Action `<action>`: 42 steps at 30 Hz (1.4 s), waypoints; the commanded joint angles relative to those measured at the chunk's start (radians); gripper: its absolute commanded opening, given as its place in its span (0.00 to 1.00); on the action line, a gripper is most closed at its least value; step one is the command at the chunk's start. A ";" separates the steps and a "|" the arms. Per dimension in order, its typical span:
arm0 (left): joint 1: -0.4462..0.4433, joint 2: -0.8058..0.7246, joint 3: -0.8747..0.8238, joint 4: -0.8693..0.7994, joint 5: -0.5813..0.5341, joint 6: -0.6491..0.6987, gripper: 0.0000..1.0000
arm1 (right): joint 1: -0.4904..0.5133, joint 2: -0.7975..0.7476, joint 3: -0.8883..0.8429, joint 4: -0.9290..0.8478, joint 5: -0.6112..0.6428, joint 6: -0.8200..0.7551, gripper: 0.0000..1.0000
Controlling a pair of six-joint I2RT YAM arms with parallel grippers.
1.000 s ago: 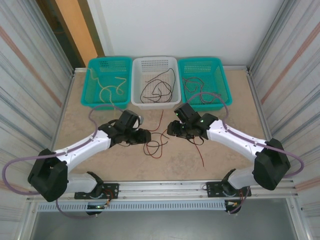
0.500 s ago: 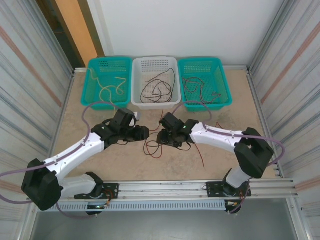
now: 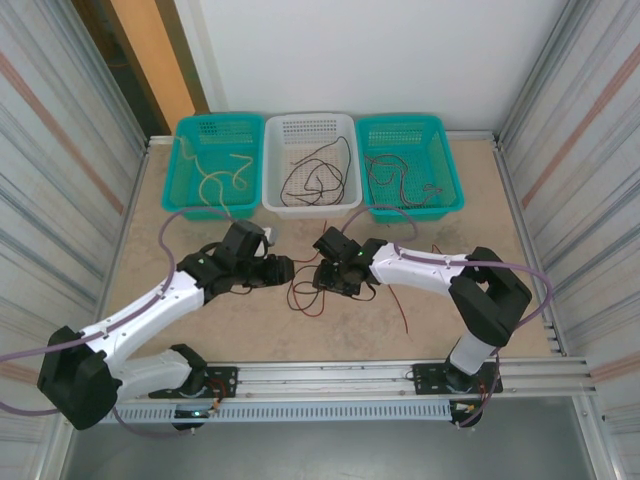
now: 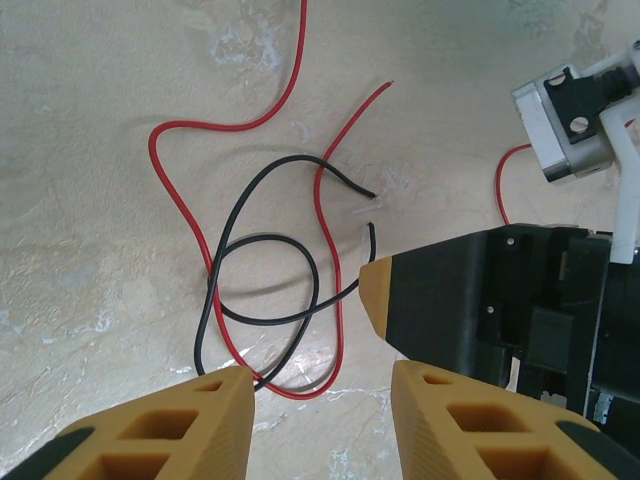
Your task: Untangle the cables
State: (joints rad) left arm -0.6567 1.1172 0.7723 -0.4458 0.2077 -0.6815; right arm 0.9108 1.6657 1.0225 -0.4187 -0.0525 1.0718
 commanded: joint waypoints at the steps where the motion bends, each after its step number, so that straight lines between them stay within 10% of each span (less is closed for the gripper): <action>1: -0.005 -0.017 -0.004 -0.011 -0.018 -0.006 0.41 | 0.014 0.002 -0.017 0.007 0.022 0.087 0.43; 14: -0.005 -0.037 -0.007 -0.019 -0.019 -0.005 0.41 | 0.001 0.098 -0.020 0.127 -0.044 0.149 0.41; 20: -0.004 -0.039 -0.008 -0.022 -0.026 -0.002 0.41 | -0.002 0.078 -0.015 0.112 -0.026 0.125 0.06; 42: -0.029 -0.137 0.104 0.106 0.119 0.019 0.57 | 0.074 -0.502 0.181 -0.070 0.216 -0.393 0.00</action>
State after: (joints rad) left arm -0.6670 1.0351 0.8238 -0.4068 0.2733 -0.6769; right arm 0.9825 1.2137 1.1748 -0.4957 0.1696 0.7986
